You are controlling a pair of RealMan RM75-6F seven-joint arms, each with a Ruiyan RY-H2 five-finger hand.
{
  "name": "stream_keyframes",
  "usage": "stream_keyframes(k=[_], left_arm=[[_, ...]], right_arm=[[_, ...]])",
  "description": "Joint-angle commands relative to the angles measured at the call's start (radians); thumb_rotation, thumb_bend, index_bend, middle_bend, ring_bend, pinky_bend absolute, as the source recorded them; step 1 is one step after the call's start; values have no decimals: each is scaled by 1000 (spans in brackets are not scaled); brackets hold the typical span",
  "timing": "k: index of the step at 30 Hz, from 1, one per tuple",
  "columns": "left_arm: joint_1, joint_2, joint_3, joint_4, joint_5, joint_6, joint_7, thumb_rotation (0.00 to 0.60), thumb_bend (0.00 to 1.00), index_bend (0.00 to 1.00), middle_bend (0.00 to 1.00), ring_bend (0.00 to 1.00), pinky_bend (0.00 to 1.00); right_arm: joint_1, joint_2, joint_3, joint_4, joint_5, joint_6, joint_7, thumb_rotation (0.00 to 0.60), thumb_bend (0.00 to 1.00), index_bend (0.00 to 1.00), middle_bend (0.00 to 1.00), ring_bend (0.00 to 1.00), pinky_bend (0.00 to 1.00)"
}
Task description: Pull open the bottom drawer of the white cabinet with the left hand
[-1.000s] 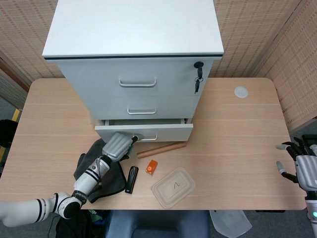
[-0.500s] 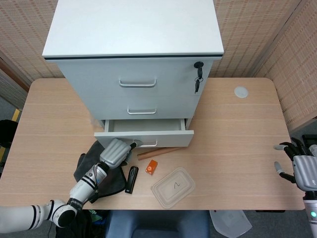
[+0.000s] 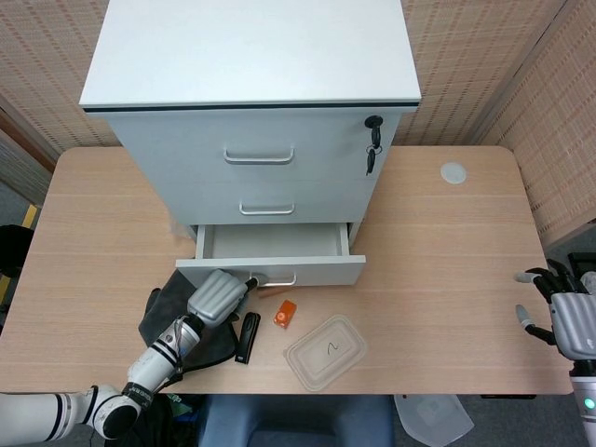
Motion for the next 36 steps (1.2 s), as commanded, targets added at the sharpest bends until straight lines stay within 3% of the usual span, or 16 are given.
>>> stream_keyframes(k=[1, 36], left_arm=[[5, 7, 6, -19, 5, 5, 9, 600, 745, 242, 1000, 1000, 1000], [62, 55, 84, -188, 84, 56, 114, 600, 744, 246, 1000, 999, 1000]], right_arm=[[-1, 0, 0, 0, 0, 0, 1, 600, 330, 314, 270, 195, 238], [-16, -5, -5, 10, -1, 13, 15, 600, 330, 314, 270, 195, 238]])
